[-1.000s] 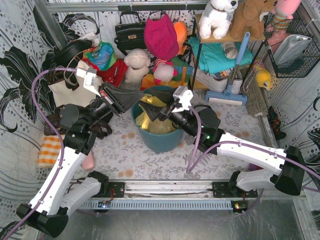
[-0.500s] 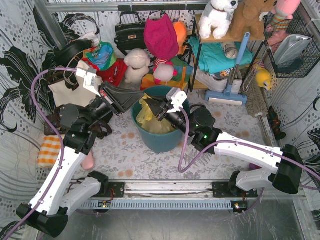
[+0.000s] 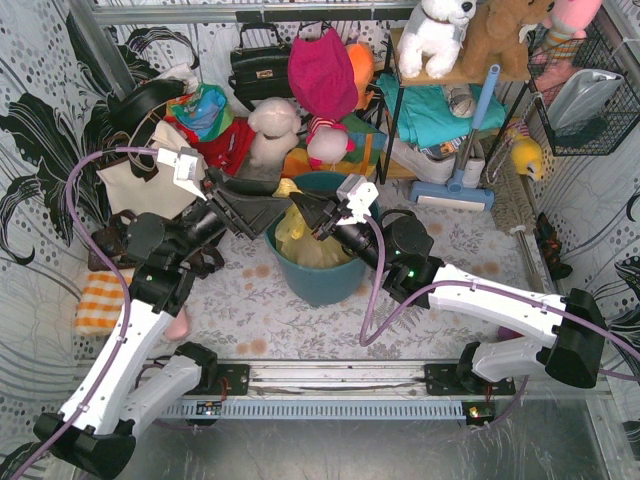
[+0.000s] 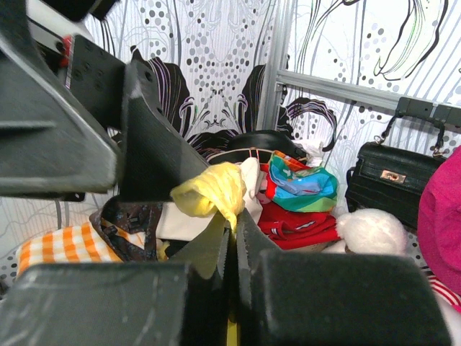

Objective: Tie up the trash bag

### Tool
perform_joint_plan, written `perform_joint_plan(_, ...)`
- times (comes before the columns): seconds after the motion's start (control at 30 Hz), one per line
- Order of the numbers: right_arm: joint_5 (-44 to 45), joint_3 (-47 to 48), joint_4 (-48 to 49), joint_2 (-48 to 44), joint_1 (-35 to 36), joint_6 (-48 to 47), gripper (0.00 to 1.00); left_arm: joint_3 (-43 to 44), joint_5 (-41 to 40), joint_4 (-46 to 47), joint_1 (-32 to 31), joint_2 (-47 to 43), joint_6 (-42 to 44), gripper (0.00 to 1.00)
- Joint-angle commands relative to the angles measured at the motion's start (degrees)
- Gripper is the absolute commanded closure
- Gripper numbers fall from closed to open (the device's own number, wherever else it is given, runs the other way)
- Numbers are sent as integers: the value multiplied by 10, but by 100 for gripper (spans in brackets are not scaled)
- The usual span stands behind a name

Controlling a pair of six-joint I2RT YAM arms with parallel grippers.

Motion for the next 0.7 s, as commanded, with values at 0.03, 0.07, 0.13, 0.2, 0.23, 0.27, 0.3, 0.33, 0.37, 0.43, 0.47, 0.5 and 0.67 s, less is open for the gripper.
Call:
perform_joint_plan(0.03, -5, 10, 40, -7, 2, 11, 100, -6, -35, 14, -2, -1, 23, 19)
perform_joint_plan(0.07, -4, 9, 41, -7, 2, 10, 100, -4, -42, 8, -1, -4, 28, 18)
perform_joint_plan(0.13, -4, 8, 43, -7, 2, 11, 100, -8, -71, -8, -1, -17, 37, 16)
perform_joint_plan(0.2, -2, 7, 44, -6, 2, 12, 100, -16, -72, 2, -1, -28, 38, 14)
perform_joint_plan(0.23, -3, 7, 45, -6, 2, 13, 100, -19, -67, 5, -1, -29, 38, 13)
perform_joint_plan(0.27, -3, 7, 45, -5, 2, 14, 100, -23, -55, 17, -2, -29, 34, 12)
perform_joint_plan(0.3, -4, 7, 46, -5, 2, 15, 100, -29, -45, 34, -1, -28, 26, 10)
perform_joint_plan(0.33, -4, 8, 47, -5, 2, 17, 100, -36, -40, 51, -1, -25, 17, 10)
perform_joint_plan(0.37, -5, 9, 47, -4, 2, 17, 100, -45, -34, 74, -1, -22, 6, 10)
perform_joint_plan(0.43, -6, 10, 47, -2, 2, 18, 100, -64, -24, 129, -1, -10, -16, 12)
perform_joint_plan(0.47, -7, 11, 48, -2, 2, 19, 100, -72, -21, 153, -2, -4, -26, 13)
perform_joint_plan(0.5, -8, 12, 48, -2, 2, 20, 100, -77, -19, 174, -4, 4, -35, 14)
perform_joint_plan(0.67, -10, 13, 46, -1, 2, 25, 100, -80, -20, 242, -18, 34, -50, 25)
